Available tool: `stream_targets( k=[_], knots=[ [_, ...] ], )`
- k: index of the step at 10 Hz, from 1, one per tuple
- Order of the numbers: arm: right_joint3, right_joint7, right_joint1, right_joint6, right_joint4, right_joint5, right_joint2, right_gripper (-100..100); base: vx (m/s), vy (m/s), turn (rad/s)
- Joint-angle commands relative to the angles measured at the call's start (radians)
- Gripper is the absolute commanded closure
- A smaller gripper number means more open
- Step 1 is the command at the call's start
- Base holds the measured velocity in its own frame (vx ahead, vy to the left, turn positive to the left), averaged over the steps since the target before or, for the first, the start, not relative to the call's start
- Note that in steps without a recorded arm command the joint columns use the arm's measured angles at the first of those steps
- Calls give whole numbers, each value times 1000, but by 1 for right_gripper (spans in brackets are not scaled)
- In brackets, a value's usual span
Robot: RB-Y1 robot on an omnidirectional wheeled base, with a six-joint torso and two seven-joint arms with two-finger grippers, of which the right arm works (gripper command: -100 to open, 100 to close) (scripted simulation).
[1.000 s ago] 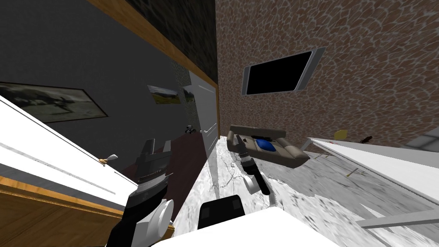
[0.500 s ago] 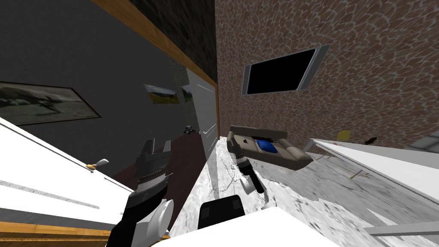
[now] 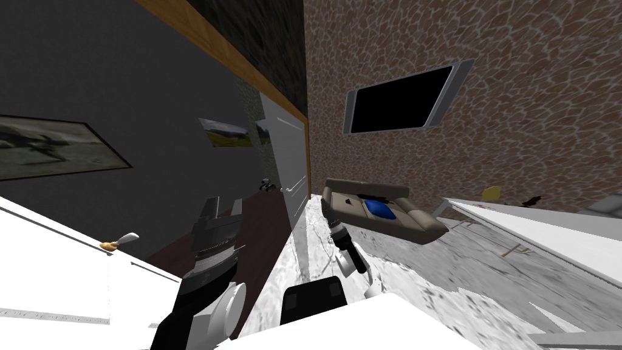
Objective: Push the door open
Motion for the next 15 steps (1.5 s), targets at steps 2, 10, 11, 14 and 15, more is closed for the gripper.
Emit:
stream_targets(
  k=[2, 10, 11, 14, 15],
  knots=[
    [31, 45, -25, -12, 54, 5, -3, -100, 101, -12, -10],
    [127, 183, -106, -68, 245, 21, -4, -100, 102, -9, -13],
    [139, 200, -116, -75, 269, 23, -4, -100, 96, -11, -13],
    [176, 253, -146, -97, 342, 29, -3, -100, 101, -11, -13],
    [188, 270, -156, -104, 366, 31, -2, -100, 98, -15, -15]
  ],
)
